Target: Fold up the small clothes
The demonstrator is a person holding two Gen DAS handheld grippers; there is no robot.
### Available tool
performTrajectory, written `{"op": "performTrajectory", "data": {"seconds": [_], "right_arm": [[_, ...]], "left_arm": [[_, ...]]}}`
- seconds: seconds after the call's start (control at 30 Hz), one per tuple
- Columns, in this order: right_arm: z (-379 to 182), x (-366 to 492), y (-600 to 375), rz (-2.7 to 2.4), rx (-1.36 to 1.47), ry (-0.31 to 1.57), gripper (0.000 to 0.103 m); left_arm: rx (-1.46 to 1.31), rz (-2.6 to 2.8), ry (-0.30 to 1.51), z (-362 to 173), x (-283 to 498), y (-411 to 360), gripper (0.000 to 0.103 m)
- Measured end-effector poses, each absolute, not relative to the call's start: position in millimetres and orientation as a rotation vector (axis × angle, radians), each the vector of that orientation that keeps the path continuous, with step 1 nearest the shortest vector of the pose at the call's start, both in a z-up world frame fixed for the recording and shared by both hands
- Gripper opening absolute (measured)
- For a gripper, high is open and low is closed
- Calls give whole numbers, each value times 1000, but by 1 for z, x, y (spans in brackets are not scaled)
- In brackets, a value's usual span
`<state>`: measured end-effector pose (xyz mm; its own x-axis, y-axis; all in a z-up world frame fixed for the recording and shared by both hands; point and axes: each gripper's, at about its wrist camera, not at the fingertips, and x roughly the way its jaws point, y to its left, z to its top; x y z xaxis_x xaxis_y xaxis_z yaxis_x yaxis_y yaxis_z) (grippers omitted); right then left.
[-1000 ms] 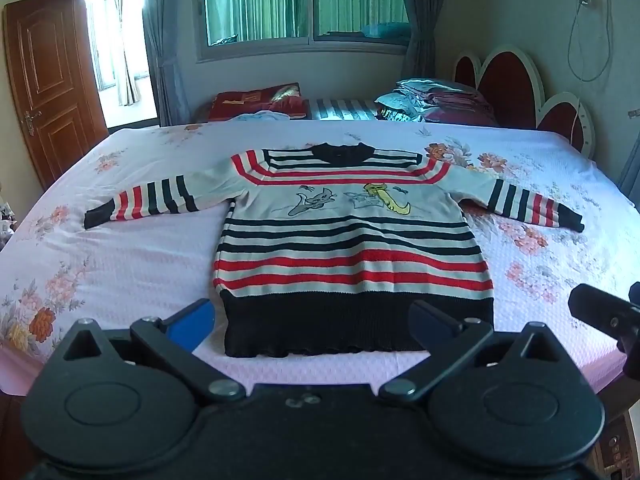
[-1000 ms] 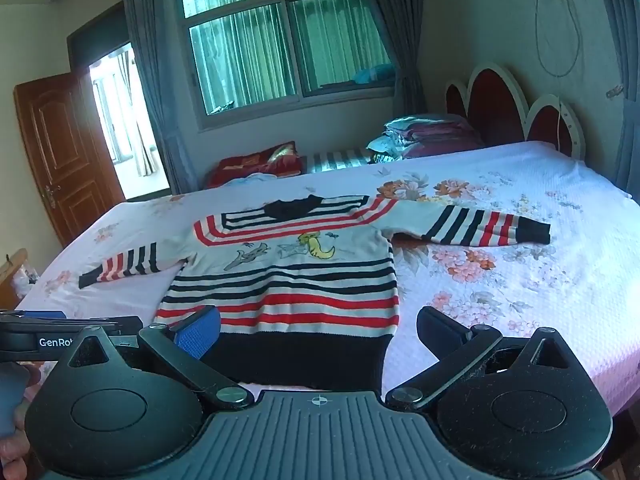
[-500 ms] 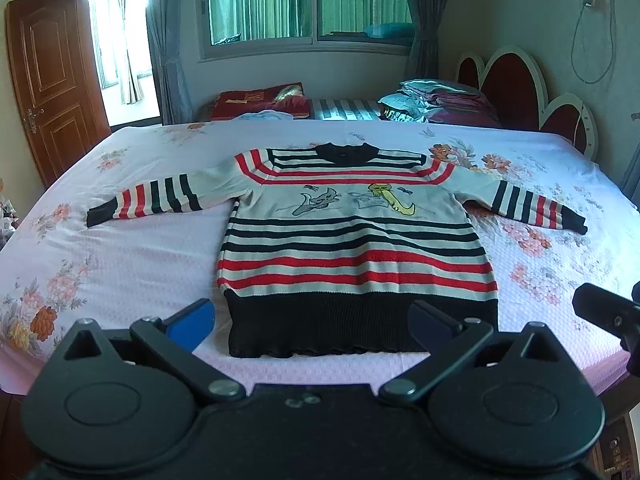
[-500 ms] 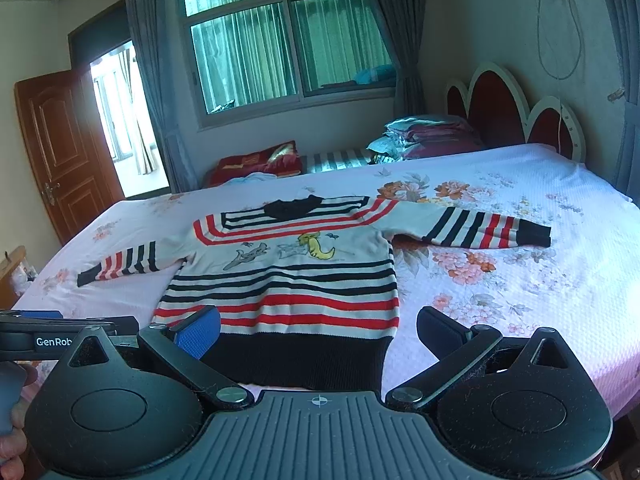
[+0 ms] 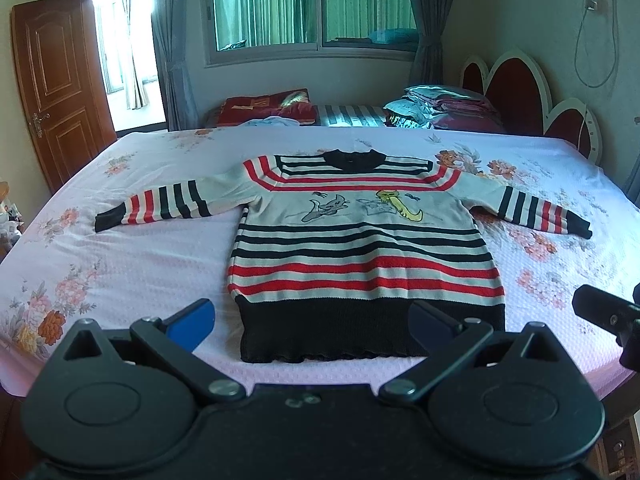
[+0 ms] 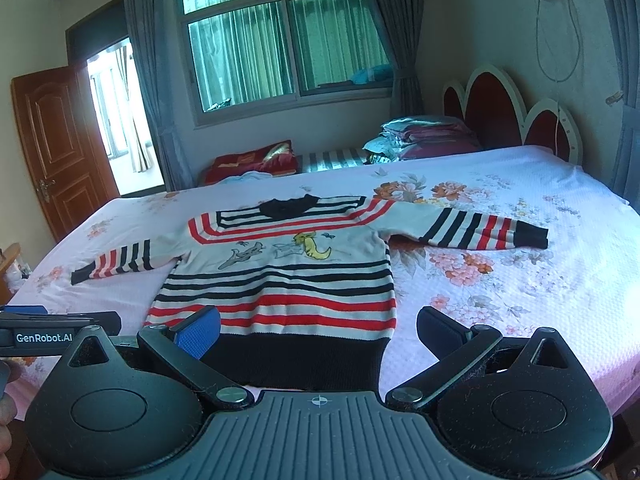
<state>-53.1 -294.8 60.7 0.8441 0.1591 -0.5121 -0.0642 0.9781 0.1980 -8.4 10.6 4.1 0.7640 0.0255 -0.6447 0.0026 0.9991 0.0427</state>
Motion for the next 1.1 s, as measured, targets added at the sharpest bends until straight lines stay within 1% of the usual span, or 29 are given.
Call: {"op": "performTrajectory", "data": {"seconds": [1.1], "right_arm": [[54, -45, -290, 105, 169, 566, 103]], "left_arm": [[43, 28, 707, -1, -3, 22, 103]]}}
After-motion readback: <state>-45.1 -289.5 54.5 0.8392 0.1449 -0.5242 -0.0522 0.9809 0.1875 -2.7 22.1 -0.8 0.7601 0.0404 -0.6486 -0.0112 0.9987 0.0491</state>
